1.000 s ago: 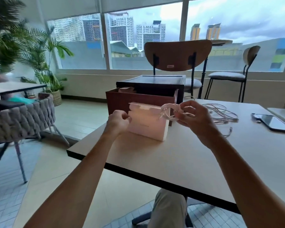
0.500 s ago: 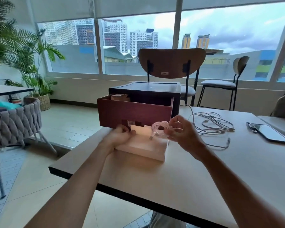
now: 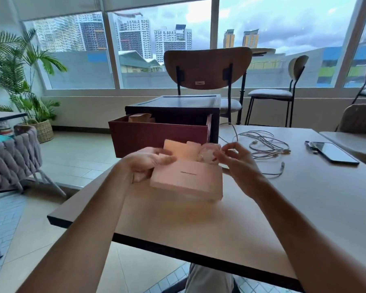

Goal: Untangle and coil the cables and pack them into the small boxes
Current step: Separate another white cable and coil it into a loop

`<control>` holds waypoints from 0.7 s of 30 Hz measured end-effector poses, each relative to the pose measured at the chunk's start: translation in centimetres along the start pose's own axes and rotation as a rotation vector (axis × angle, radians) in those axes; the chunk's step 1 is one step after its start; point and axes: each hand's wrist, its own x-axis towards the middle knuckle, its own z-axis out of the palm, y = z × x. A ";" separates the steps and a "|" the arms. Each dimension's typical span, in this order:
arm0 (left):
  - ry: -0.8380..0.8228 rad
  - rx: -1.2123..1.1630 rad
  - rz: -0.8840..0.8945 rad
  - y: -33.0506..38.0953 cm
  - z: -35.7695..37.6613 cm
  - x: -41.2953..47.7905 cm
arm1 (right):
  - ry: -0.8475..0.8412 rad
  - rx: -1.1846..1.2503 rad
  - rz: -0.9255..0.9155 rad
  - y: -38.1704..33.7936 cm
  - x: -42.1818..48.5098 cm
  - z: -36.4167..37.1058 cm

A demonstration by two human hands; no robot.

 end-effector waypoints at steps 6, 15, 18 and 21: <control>-0.037 0.021 0.291 -0.3 -0.2 -0.6 | 0.092 -0.206 -0.314 -1.0 0.0 0.7; 0.086 0.295 0.441 -1.9 0.3 -0.4 | 0.135 -0.631 -0.436 0.1 0.0 0.7; 0.126 0.330 0.417 -2.4 0.0 -0.2 | 0.273 -0.551 -0.438 -0.2 0.1 0.4; 0.164 0.327 0.401 -2.9 0.2 0.1 | 0.254 -0.475 -0.289 -0.3 0.3 -0.4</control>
